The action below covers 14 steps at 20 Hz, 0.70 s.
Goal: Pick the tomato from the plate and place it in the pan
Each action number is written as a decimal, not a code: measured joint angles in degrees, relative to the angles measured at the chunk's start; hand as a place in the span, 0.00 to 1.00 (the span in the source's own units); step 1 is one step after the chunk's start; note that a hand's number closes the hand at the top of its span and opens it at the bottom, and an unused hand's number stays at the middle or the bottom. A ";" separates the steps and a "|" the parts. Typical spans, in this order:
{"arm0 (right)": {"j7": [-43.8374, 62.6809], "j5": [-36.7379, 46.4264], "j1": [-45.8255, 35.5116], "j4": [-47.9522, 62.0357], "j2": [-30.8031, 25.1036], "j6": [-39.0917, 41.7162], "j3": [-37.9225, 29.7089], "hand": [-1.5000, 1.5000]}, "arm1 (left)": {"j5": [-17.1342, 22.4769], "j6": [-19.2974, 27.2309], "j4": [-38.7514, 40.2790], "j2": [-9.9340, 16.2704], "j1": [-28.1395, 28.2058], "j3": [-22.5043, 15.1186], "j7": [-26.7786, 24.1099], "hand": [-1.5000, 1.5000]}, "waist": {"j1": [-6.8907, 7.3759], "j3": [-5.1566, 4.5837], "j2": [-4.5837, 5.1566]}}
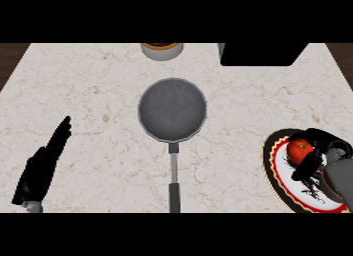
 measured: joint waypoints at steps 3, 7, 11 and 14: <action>-2.39 1.47 -0.41 1.76 0.93 -1.68 -1.22 1.00 | -1.28 0.46 0.23 -1.14 -0.97 -0.28 0.89 0.50 | 0.01 -0.22 -0.12; -2.20 1.32 0.96 0.40 2.44 -2.48 -2.60 1.00 | -1.20 -0.29 -0.15 -1.10 -0.45 0.45 0.73 0.50 | -0.21 -0.56 -0.39; -5.14 2.12 -0.04 3.23 2.50 -2.97 -3.89 1.00 | -1.62 -0.64 -2.10 -1.47 -0.47 0.39 2.27 0.50 | -0.07 -0.65 -0.40; -9.94 5.28 -1.29 3.13 1.67 -3.59 -1.34 1.00 | -1.19 -1.48 -2.11 -1.03 -0.93 0.93 2.20 0.50 | 0.16 -0.41 -0.17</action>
